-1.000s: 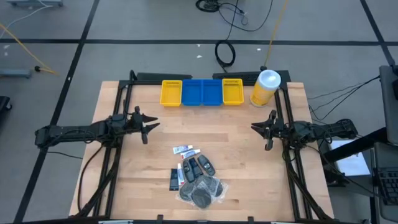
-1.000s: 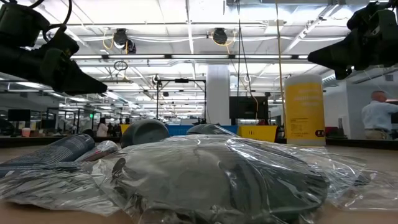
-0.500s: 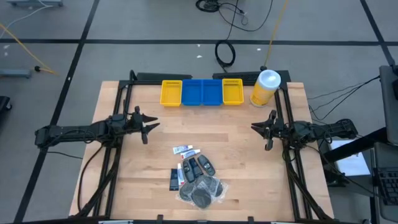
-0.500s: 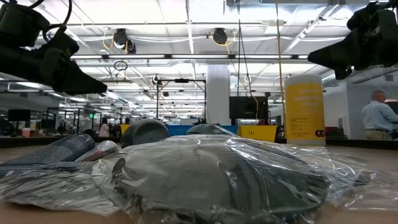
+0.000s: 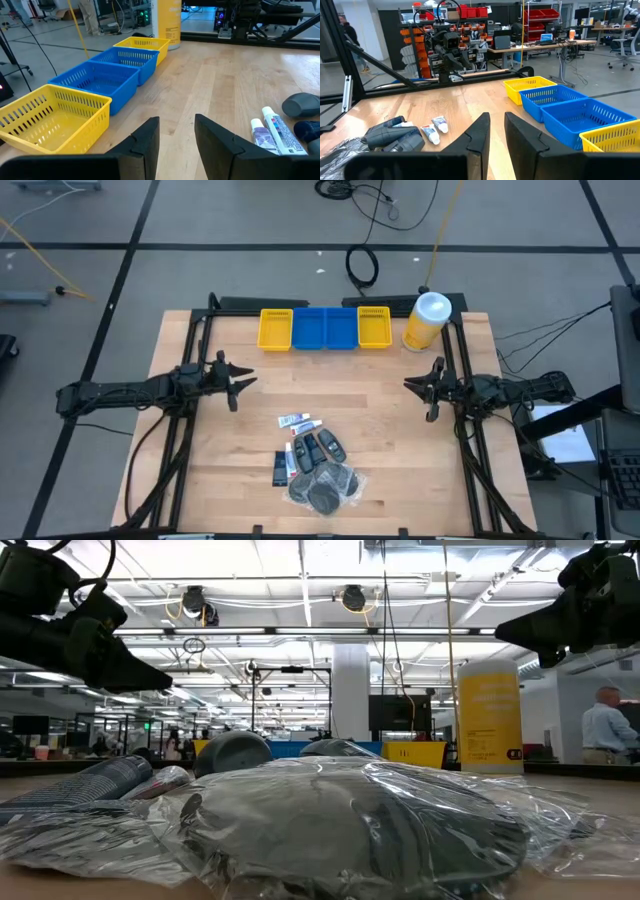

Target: Pick & Place Travel size toiletries

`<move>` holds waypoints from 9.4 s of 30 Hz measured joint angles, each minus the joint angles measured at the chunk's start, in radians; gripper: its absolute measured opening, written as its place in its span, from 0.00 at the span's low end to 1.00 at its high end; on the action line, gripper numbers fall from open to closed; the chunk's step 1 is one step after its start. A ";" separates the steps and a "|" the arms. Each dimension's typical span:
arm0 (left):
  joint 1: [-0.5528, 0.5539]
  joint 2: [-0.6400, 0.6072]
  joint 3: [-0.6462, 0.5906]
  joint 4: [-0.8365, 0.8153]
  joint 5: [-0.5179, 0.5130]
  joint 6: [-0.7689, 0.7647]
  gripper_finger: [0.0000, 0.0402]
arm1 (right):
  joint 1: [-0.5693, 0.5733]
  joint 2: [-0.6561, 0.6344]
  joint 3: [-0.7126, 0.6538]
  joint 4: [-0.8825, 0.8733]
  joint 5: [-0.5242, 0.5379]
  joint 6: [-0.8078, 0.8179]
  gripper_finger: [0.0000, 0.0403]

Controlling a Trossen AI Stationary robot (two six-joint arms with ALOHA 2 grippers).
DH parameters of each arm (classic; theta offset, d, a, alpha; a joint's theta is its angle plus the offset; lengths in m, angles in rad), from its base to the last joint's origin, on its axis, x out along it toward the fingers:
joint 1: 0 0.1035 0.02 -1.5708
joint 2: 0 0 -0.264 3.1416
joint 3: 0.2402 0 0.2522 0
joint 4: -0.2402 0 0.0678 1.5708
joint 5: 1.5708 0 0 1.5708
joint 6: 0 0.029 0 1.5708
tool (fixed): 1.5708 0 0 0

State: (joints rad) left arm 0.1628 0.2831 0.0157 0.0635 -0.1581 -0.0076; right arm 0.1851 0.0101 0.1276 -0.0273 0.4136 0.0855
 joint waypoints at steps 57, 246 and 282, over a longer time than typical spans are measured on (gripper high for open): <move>0.000 0.000 0.000 0.193 -0.026 -0.071 0.31 | 0.152 1.127 0.341 0.532 -0.128 0.163 0.12; 0.000 0.000 0.000 0.225 -0.027 -0.187 0.31 | -0.383 1.643 1.010 0.008 -0.130 0.130 0.49; 0.000 0.000 0.000 0.230 -0.053 -0.178 0.31 | -0.703 1.822 1.010 0.207 -0.206 0.138 0.51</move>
State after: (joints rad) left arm 0.1631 0.2831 0.0154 0.2939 -0.2109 -0.1856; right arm -0.5176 1.8319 1.1378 0.1794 0.2079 0.2238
